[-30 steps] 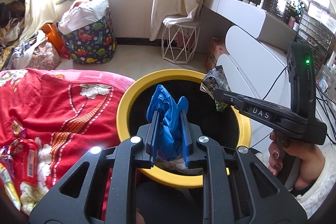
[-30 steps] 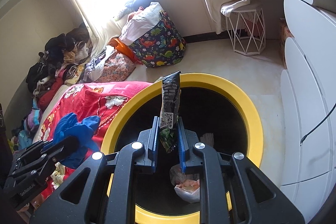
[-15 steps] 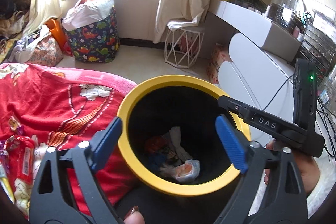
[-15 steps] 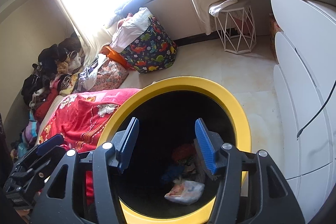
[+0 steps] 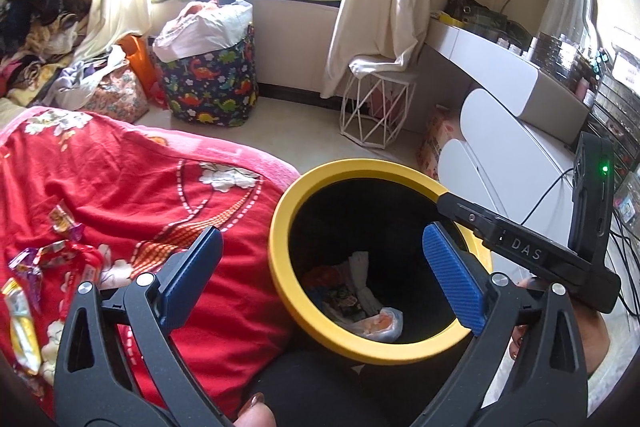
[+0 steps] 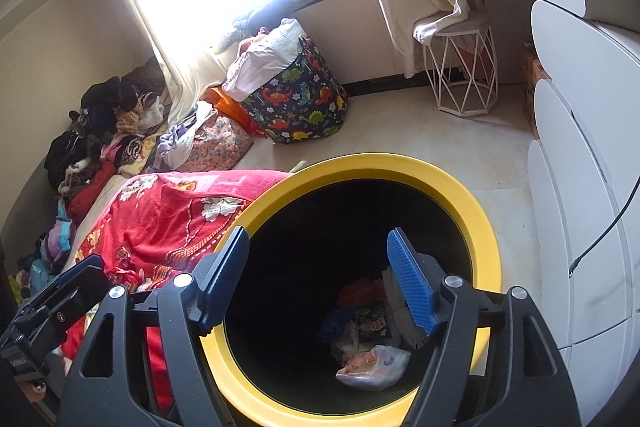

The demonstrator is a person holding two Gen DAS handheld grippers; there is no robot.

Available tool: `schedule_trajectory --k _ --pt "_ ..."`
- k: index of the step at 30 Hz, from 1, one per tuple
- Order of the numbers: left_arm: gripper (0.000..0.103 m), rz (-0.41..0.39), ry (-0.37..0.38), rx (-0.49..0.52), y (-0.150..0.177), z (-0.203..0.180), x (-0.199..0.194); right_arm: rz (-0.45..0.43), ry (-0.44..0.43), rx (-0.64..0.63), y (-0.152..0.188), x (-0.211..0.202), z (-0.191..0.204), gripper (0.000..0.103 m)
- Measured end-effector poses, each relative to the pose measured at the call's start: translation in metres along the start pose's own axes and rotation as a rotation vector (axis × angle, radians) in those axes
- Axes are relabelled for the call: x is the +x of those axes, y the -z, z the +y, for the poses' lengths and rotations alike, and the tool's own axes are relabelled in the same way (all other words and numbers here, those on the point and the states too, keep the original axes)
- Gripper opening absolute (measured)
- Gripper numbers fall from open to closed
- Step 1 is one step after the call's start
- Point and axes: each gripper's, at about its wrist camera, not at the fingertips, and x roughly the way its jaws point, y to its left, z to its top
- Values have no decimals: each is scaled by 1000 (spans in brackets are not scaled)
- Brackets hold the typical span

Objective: Collect trash
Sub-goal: 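Move both tools back over the remaining wrappers on the bedspread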

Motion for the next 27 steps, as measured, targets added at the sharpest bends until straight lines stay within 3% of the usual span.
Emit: schedule_trajectory --k 27 --pt "92 -107 -114 -95 -1 64 -55 -35 -81 -165 8 -9 76 78"
